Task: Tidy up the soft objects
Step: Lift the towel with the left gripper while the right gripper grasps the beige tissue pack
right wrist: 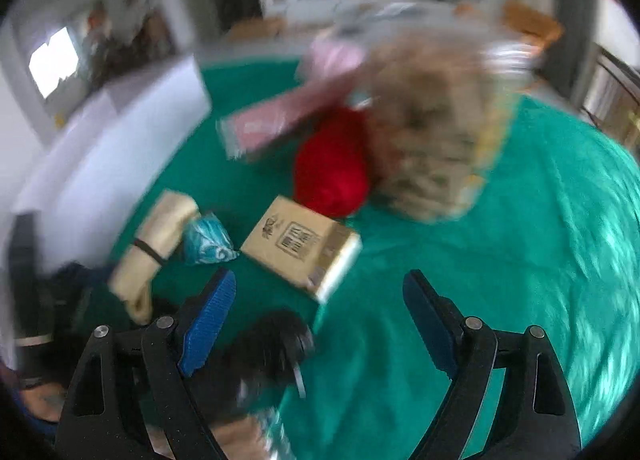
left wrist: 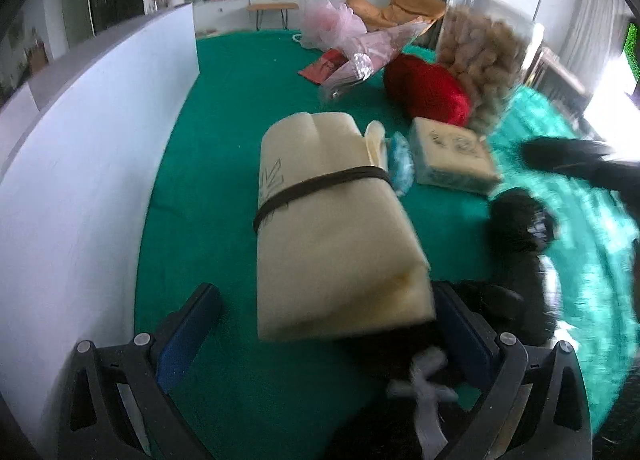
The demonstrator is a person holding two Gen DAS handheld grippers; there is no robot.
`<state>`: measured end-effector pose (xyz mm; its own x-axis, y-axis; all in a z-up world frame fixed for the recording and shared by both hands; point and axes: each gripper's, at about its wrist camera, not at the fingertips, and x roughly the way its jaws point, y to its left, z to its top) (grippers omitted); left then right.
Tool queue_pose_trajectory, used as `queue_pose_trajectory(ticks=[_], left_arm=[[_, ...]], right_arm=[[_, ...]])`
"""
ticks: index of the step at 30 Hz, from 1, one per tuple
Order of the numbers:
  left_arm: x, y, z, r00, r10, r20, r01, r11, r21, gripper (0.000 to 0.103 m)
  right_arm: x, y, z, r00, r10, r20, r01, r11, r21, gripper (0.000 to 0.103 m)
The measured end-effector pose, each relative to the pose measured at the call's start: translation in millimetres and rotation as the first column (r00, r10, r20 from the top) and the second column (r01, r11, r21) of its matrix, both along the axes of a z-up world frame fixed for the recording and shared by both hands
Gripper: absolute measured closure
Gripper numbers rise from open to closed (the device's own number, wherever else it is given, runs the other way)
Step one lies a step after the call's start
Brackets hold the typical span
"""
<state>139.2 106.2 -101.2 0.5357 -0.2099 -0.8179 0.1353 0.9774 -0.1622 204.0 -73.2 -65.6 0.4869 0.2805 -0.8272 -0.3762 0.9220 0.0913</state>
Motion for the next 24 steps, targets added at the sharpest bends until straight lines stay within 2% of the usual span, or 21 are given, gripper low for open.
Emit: queue_pose_trajectory(ticks=[3, 5, 7, 9, 10, 11, 12, 15, 18, 22, 24], left_arm=[[1.6, 8.3, 10.0, 1.0, -0.003, -0.008, 0.002, 0.995, -0.099, 0.0], [11.9, 6.7, 10.4, 1.0, 0.011, -0.025, -0.013, 0.995, -0.094, 0.0], [25.3, 4.8, 9.3, 0.999, 0.028, -0.04, -0.031, 0.996, -0.079, 0.0], [38.3, 6.2, 7.3, 0.997, 0.045, -0.06, -0.051, 0.993, -0.105, 0.0], [44.2, 8.5, 6.3, 0.996, 0.048, -0.07, -0.058, 0.988, -0.142, 0.006], [47.8, 11.1, 5.6, 0.996, 0.048, -0.081, -0.062, 0.982, -0.181, 0.018], [49.1, 12.8, 4.5, 0.995, 0.047, -0.093, -0.064, 0.979, -0.194, 0.05], [40.6, 12.4, 11.1, 0.997, 0.042, -0.071, -0.053, 0.983, -0.173, 0.057], [24.5, 7.5, 27.8, 0.999, 0.039, -0.02, -0.041, 0.987, -0.157, 0.057], [10.5, -0.8, 63.2, 0.997, 0.045, 0.059, -0.036, 0.988, -0.15, 0.057], [2.9, -4.2, 84.5, 0.993, 0.057, 0.106, -0.047, 0.994, -0.094, 0.057]], right_arm=[[20.5, 34.9, -21.4, 0.991, 0.136, -0.018, -0.137, 0.977, -0.164, 0.015], [28.9, 46.2, -34.0, 0.981, 0.184, -0.065, -0.194, 0.957, -0.215, 0.016], [34.0, 47.5, -40.7, 0.974, 0.201, -0.103, -0.22, 0.95, -0.223, 0.019], [31.5, 36.9, -36.1, 0.977, 0.178, -0.114, -0.196, 0.964, -0.179, 0.029], [28.4, 30.8, -33.9, 0.978, 0.171, -0.122, -0.189, 0.969, -0.16, 0.031], [22.3, 22.6, -31.1, 0.978, 0.164, -0.129, -0.182, 0.973, -0.143, 0.032], [7.5, 14.7, -28.3, 0.979, 0.157, -0.128, -0.174, 0.976, -0.134, 0.032], [-20.0, -27.0, -12.8, 0.988, 0.086, -0.128, -0.098, 0.991, -0.088, 0.033], [-46.9, -81.3, 5.2, 0.99, -0.011, -0.14, 0.015, 1.0, 0.023, 0.034], [-66.4, -135.7, 23.8, 0.975, -0.141, -0.17, 0.164, 0.977, 0.135, 0.034], [-73.2, -137.6, 35.6, 0.972, -0.144, -0.184, 0.182, 0.961, 0.209, 0.034]])
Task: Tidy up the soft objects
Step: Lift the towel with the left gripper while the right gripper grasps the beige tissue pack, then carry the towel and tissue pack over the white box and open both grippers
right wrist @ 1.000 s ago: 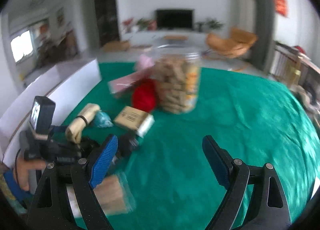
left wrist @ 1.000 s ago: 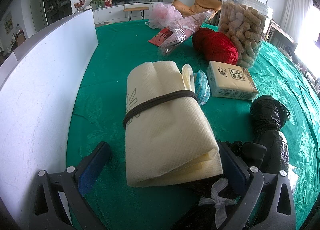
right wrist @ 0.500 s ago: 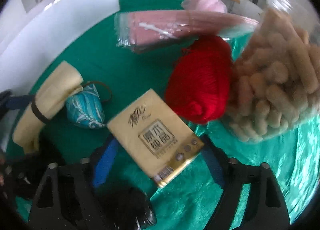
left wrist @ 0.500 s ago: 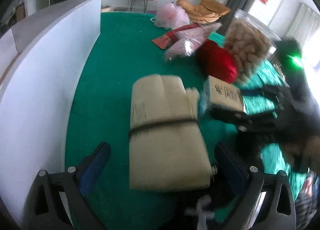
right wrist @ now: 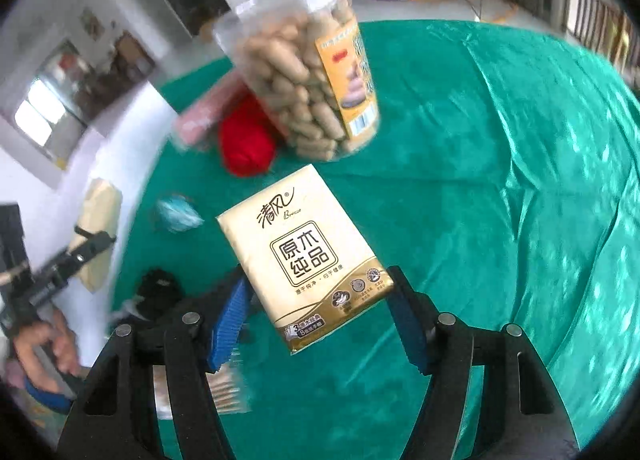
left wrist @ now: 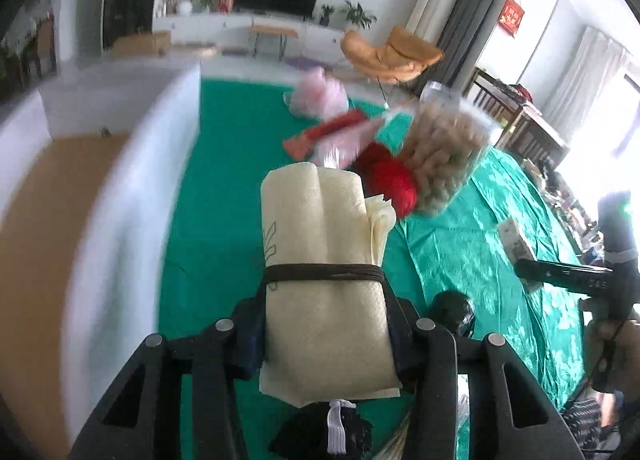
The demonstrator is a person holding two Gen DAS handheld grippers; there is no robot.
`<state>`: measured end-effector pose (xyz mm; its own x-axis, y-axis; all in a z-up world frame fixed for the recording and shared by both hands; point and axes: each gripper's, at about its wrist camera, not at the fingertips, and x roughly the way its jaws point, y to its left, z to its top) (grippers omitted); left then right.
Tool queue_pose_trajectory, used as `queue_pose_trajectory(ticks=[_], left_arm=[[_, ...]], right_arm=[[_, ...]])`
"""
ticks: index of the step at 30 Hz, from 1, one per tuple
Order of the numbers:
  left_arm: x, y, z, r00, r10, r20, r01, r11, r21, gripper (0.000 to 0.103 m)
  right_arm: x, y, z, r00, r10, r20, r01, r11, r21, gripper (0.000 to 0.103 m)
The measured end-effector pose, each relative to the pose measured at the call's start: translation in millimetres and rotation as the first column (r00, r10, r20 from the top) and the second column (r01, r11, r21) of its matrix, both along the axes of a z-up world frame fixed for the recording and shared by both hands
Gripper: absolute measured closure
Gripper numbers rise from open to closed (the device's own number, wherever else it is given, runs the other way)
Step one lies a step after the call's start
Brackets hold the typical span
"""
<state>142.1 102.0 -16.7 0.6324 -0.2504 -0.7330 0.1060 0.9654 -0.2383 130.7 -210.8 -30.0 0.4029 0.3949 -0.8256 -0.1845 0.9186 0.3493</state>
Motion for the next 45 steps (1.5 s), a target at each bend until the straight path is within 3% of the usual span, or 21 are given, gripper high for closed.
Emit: queue_pose_trajectory(ticks=[2, 4, 9, 20, 24, 26, 29, 30, 31, 33, 35, 37, 40, 45], left_arm=[[-5.4, -6.2, 15.6, 0.999, 0.02, 0.046, -0.025, 0.994, 0.11, 0.057], [-11.4, -8.2, 28.0, 0.997, 0.033, 0.074, -0.046, 0.984, 0.174, 0.057], [-20.3, -4.8, 42.5, 0.991, 0.068, 0.115, -0.095, 0.964, 0.25, 0.057], [-35.2, 3.0, 50.3, 0.98, 0.095, 0.176, -0.154, 0.92, 0.36, 0.057], [-42.6, 28.1, 60.2, 0.978, 0.113, 0.178, -0.167, 0.932, 0.322, 0.057], [-47.2, 54.1, 67.3, 0.973, 0.149, 0.177, -0.197, 0.936, 0.292, 0.057], [-57.1, 105.4, 75.5, 0.953, 0.248, 0.175, -0.291, 0.908, 0.302, 0.05], [-59.6, 129.2, 75.7, 0.94, 0.3, 0.164, -0.338, 0.887, 0.316, 0.044], [-61.5, 145.1, 74.4, 0.929, 0.338, 0.154, -0.37, 0.87, 0.326, 0.025], [-67.3, 178.4, 69.0, 0.901, 0.412, 0.135, -0.433, 0.839, 0.33, 0.0], [-76.6, 206.2, 61.4, 0.877, 0.469, 0.106, -0.478, 0.826, 0.299, 0.0], [-86.7, 222.3, 54.5, 0.864, 0.497, 0.078, -0.499, 0.827, 0.257, 0.0], [-100.7, 223.3, 48.8, 0.864, 0.495, 0.091, -0.502, 0.836, 0.221, 0.0], [-108.1, 186.5, 50.6, 0.9, 0.418, 0.124, -0.433, 0.889, 0.149, 0.0]], right_arm=[[-3.8, 10.0, 15.0, 1.0, 0.019, 0.016, -0.019, 0.999, 0.045, 0.034], [-2.0, 29.6, 26.5, 0.998, 0.047, 0.046, -0.05, 0.996, 0.073, 0.034], [-0.6, 68.3, 34.5, 0.993, 0.087, 0.076, -0.095, 0.99, 0.107, 0.034], [-6.2, 90.5, 44.0, 0.989, 0.101, 0.106, -0.107, 0.993, 0.057, 0.034], [-9.9, 123.9, 59.4, 0.979, 0.15, 0.136, -0.156, 0.987, 0.036, 0.034], [-7.0, 154.0, 72.5, 0.969, 0.192, 0.155, -0.205, 0.976, 0.07, 0.034], [-3.3, 210.1, 92.4, 0.949, 0.263, 0.174, -0.288, 0.948, 0.135, 0.034], [-1.3, 231.0, 97.0, 0.942, 0.284, 0.177, -0.314, 0.934, 0.169, 0.034], [1.2, 251.7, 101.3, 0.936, 0.302, 0.181, -0.337, 0.918, 0.208, 0.033], [8.1, 288.1, 104.0, 0.932, 0.314, 0.18, -0.357, 0.885, 0.301, 0.03], [14.8, 311.5, 97.3, 0.933, 0.335, 0.133, -0.361, 0.857, 0.367, 0.024], [16.8, 318.9, 87.6, 0.938, 0.329, 0.109, -0.344, 0.852, 0.394, 0.024], [6.8, 304.6, 66.0, 0.938, 0.32, 0.13, -0.345, 0.887, 0.307, 0.024], [-26.8, 247.0, 7.3, 0.952, 0.302, 0.054, -0.306, 0.92, 0.247, 0.024]])
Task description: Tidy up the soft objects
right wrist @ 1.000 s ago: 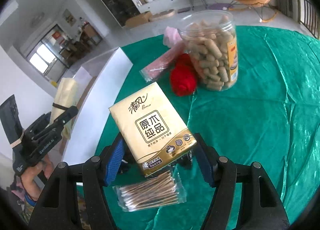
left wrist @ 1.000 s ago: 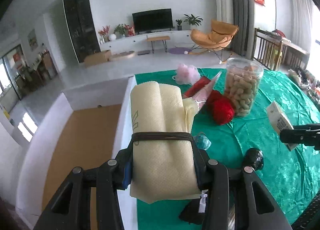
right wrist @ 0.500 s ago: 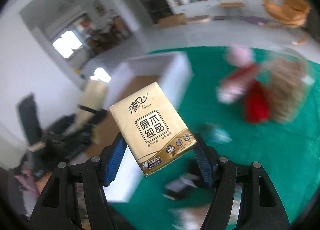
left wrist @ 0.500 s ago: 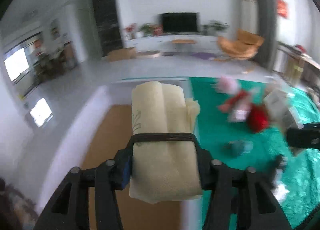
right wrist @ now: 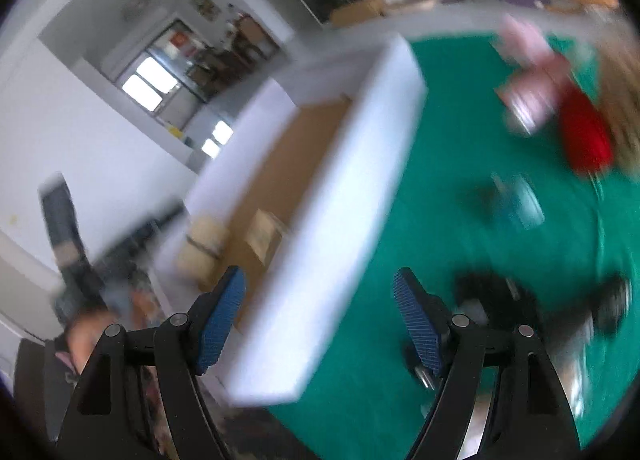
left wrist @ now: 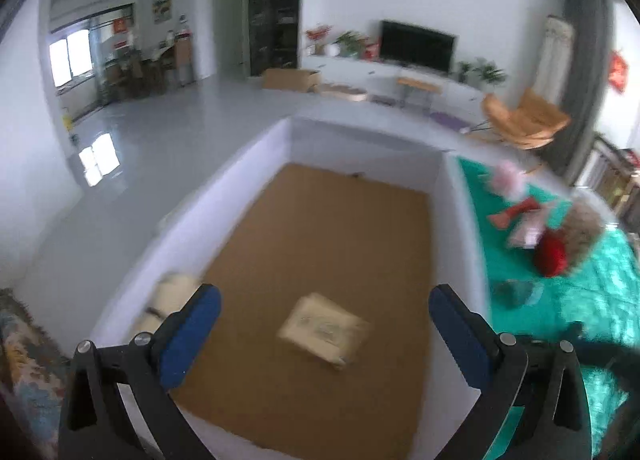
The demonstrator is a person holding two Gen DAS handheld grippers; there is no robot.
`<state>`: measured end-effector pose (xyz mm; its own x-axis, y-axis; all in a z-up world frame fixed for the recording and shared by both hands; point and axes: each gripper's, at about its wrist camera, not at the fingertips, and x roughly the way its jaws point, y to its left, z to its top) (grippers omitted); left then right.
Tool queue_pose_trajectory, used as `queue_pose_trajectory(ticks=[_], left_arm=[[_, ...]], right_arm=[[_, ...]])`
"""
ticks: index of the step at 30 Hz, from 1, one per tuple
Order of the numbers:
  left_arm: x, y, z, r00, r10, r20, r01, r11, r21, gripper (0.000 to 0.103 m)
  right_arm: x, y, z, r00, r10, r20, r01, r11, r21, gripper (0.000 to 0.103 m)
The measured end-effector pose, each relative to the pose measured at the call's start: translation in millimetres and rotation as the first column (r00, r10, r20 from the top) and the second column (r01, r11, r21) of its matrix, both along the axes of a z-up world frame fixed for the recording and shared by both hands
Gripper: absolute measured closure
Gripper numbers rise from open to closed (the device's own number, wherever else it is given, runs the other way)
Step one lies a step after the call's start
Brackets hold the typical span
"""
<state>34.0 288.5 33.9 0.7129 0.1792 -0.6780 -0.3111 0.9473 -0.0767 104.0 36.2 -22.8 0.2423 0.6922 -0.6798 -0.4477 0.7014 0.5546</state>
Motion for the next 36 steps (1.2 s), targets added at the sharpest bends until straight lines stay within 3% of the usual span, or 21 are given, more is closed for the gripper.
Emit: queue_pose_trajectory(ticks=[3, 6, 9, 13, 19, 22, 24, 26, 28, 31, 36], left_arm=[[-4.5, -39.6, 12.4, 0.992, -0.115, 0.055, 0.117, 0.992, -0.035, 0.0], [-2.8, -86.7, 18.3, 0.966, -0.247, 0.078, 0.251, 0.967, -0.05, 0.0], [-4.5, -130.6, 15.2, 0.926, -0.37, 0.074, 0.375, 0.925, -0.061, 0.0], [-6.7, -190.2, -10.6, 0.862, -0.507, -0.006, 0.505, 0.86, -0.07, 0.0], [-36.9, -240.3, -56.1, 0.773, -0.614, -0.16, 0.616, 0.787, -0.038, 0.0], [-50.8, -245.4, -73.1, 0.756, -0.612, -0.231, 0.627, 0.779, -0.012, 0.0], [-55.0, -243.5, -78.1, 0.757, -0.601, -0.258, 0.617, 0.787, -0.022, 0.0], [-52.1, -237.1, -75.1, 0.771, -0.584, -0.255, 0.595, 0.802, -0.04, 0.0], [-51.5, -225.7, -63.1, 0.792, -0.572, -0.215, 0.573, 0.817, -0.062, 0.0], [-47.7, -205.6, -41.7, 0.837, -0.527, -0.15, 0.522, 0.85, -0.075, 0.0], [-48.4, -173.0, -16.1, 0.901, -0.431, -0.055, 0.425, 0.9, -0.095, 0.0]], right_arm=[[-37.0, -51.7, -33.8, 0.999, -0.043, 0.013, 0.043, 0.998, -0.042, 0.024], [-66.1, -114.4, -58.8, 0.979, -0.182, 0.092, 0.193, 0.973, -0.123, 0.024], [-76.8, -176.1, -71.6, 0.921, -0.319, 0.223, 0.369, 0.897, -0.242, 0.024], [-57.1, -210.4, -79.7, 0.878, -0.396, 0.268, 0.474, 0.791, -0.386, 0.024], [-48.1, -219.0, -84.4, 0.863, -0.359, 0.356, 0.487, 0.779, -0.395, 0.024], [-50.7, -206.0, -78.5, 0.87, -0.312, 0.381, 0.448, 0.823, -0.35, 0.024], [-63.6, -199.3, -70.4, 0.881, -0.274, 0.387, 0.407, 0.854, -0.323, 0.024], [-68.5, -184.8, -72.0, 0.913, -0.186, 0.362, 0.301, 0.908, -0.293, 0.024], [-78.4, -157.4, -72.4, 0.922, -0.049, 0.384, 0.185, 0.927, -0.325, 0.024], [-93.1, -119.6, -72.1, 0.924, 0.073, 0.375, 0.058, 0.943, -0.328, 0.024], [-95.4, -57.2, -82.7, 0.906, 0.144, 0.399, 0.06, 0.887, -0.458, 0.024]])
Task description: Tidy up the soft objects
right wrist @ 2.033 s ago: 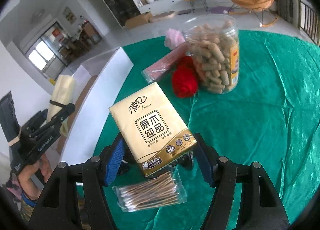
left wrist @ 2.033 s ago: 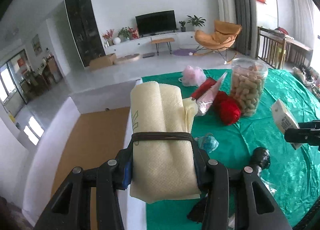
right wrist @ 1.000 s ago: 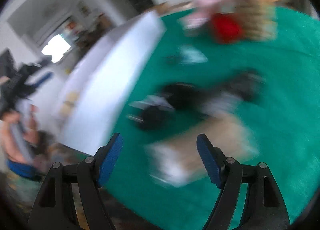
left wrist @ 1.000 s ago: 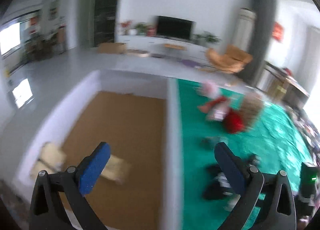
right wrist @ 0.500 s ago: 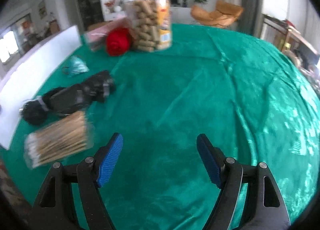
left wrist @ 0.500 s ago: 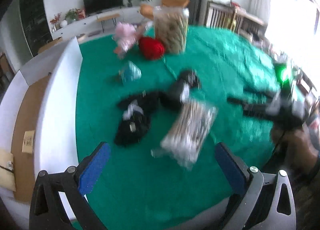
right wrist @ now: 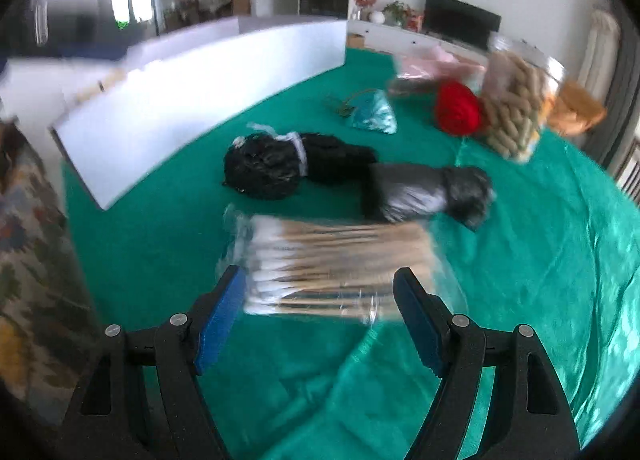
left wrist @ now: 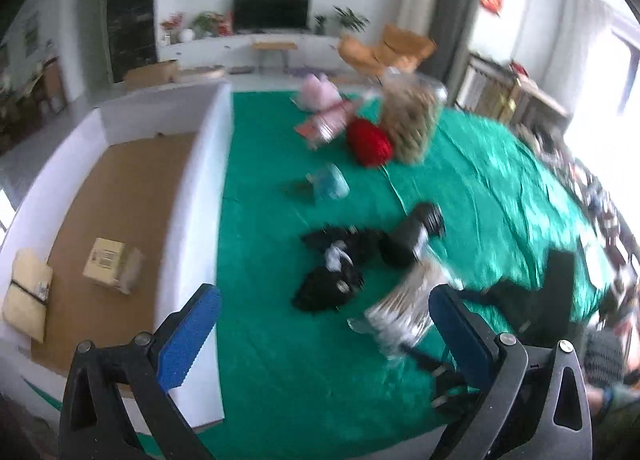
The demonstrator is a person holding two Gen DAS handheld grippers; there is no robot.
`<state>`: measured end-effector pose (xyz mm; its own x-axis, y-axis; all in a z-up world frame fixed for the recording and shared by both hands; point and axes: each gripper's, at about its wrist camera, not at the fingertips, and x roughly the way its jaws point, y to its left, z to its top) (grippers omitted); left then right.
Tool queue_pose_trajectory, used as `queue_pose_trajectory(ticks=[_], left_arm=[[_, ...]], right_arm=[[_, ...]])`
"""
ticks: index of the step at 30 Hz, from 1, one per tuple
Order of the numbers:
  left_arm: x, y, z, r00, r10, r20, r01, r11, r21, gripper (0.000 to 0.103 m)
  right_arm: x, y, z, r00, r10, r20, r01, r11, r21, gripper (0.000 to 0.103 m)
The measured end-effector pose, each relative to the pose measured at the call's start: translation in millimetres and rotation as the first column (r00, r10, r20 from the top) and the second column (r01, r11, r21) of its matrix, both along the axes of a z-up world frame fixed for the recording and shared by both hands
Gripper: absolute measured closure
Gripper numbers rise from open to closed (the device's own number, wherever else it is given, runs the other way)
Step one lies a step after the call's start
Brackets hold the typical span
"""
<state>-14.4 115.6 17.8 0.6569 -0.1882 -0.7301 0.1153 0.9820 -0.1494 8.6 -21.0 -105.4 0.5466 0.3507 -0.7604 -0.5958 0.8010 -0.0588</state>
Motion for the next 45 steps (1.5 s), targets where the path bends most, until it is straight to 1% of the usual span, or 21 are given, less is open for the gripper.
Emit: queue_pose_trajectory(ticks=[2, 4, 6, 7, 8, 9, 10, 11, 13, 16, 17, 18, 19, 21, 24, 28, 32, 35, 38, 39, 45], left_arm=[[0.7, 6.4, -0.2, 1.0, 0.017, -0.005, -0.018, 1.0, -0.024, 0.0], [2.3, 6.7, -6.4, 0.999, 0.018, -0.028, -0.019, 0.999, -0.031, 0.0], [1.9, 2.3, -12.9, 0.999, 0.014, -0.043, -0.015, 1.0, -0.026, 0.0], [0.0, -0.9, -15.6, 0.999, 0.007, -0.047, -0.009, 1.0, -0.028, 0.0], [-1.2, -4.2, -18.1, 0.999, -0.003, -0.052, 0.001, 0.999, -0.034, 0.0], [-2.2, -8.1, -20.8, 0.998, -0.016, -0.055, 0.014, 0.999, -0.041, 0.0], [-2.7, -12.1, -22.6, 0.998, -0.027, -0.059, 0.025, 0.999, -0.043, 0.0], [-3.0, -17.7, -26.1, 0.997, -0.045, -0.065, 0.042, 0.998, -0.041, 0.0], [-2.2, -28.0, -32.1, 0.995, -0.067, -0.077, 0.065, 0.998, -0.022, 0.0], [4.1, -44.5, -42.6, 0.99, -0.101, -0.096, 0.1, 0.995, -0.013, 0.0], [7.1, -49.5, -45.8, 0.989, -0.111, -0.098, 0.11, 0.994, -0.013, 0.0], [11.9, -56.2, -51.7, 0.987, -0.121, -0.105, 0.121, 0.993, -0.009, 0.0], [15.3, -60.5, -56.5, 0.986, -0.127, -0.109, 0.128, 0.992, -0.005, 0.0], [24.3, -71.2, -69.0, 0.984, -0.143, -0.109, 0.146, 0.989, 0.02, 0.0], [37.0, -81.8, -87.9, 0.983, -0.147, -0.106, 0.156, 0.984, 0.086, 0.0], [55.6, -87.3, -107.0, 0.979, -0.155, -0.129, 0.169, 0.98, 0.101, 0.0], [71.4, -93.6, -113.2, 0.979, -0.172, -0.109, 0.185, 0.975, 0.12, 0.0], [83.0, -94.9, -120.5, 0.978, -0.17, -0.119, 0.184, 0.977, 0.111, 0.0], [89.2, -91.6, -129.8, 0.98, -0.148, -0.133, 0.16, 0.983, 0.088, 0.0], [87.8, -90.4, -129.8, 0.983, -0.145, -0.115, 0.156, 0.984, 0.088, 0.0], [87.8, -93.6, -132.4, 0.985, -0.148, -0.091, 0.158, 0.982, 0.105, 0.0]], right_arm=[[6.0, 9.0, -4.2, 1.0, 0.024, 0.012, -0.023, 0.999, -0.041, 0.023], [22.3, 5.1, -6.5, 1.0, 0.005, 0.008, -0.005, 0.998, -0.062, 0.02], [47.1, -10.5, -8.2, 0.995, -0.099, -0.018, 0.098, 0.993, -0.067, 0.019], [67.8, -27.0, -8.4, 0.98, -0.199, -0.013, 0.198, 0.976, -0.087, 0.019], [85.7, -47.1, -6.3, 0.956, -0.292, -0.01, 0.29, 0.953, -0.091, 0.019], [94.4, -61.7, -2.7, 0.941, -0.339, -0.012, 0.337, 0.938, -0.077, 0.019], [100.0, -82.4, 5.5, 0.925, -0.378, -0.018, 0.378, 0.925, -0.032, 0.019], [98.0, -96.8, 13.0, 0.921, -0.388, -0.011, 0.389, 0.921, 0.013, 0.019], [84.0, -120.0, 22.0, 0.914, -0.404, 0.045, 0.401, 0.914, 0.061, 0.019], [63.9, -144.9, 14.2, 0.884, -0.459, 0.089, 0.45, 0.887, 0.105, 0.019], [60.9, -152.2, 7.6, 0.874, -0.479, 0.078, 0.471, 0.876, 0.106, 0.019], [64.0, -159.2, 0.7, 0.866, -0.498, 0.041, 0.493, 0.865, 0.089, 0.019], [70.4, -165.5, -2.1, 0.851, -0.524, 0.012, 0.522, 0.849, 0.075, 0.019], [71.0, -175.6, 0.4, 0.826, -0.563, 0.028, 0.559, 0.825, 0.085, 0.019], [78.5, -183.9, -5.9, 0.801, -0.599, 0.017, 0.597, 0.8, 0.064, 0.019], [83.3, -190.9, -14.7, 0.775, -0.632, -0.021, 0.632, 0.774, 0.033, 0.019], [77.4, -200.9, -16.7, 0.755, -0.653, -0.061, 0.655, 0.755, 0.032, 0.019], [76.0, -204.1, -18.4, 0.751, -0.656, -0.075, 0.66, 0.75, 0.041, 0.019], [74.5, -200.9, -18.8, 0.752, -0.655, -0.069, 0.658, 0.753, 0.021, 0.018], [74.7, -200.2, -19.2, 0.753, -0.654, -0.068, 0.657, 0.754, 0.016, 0.018], [72.9, -201.1, -18.4, 0.751, -0.657, -0.07, 0.659, 0.752, 0.014, 0.018]])
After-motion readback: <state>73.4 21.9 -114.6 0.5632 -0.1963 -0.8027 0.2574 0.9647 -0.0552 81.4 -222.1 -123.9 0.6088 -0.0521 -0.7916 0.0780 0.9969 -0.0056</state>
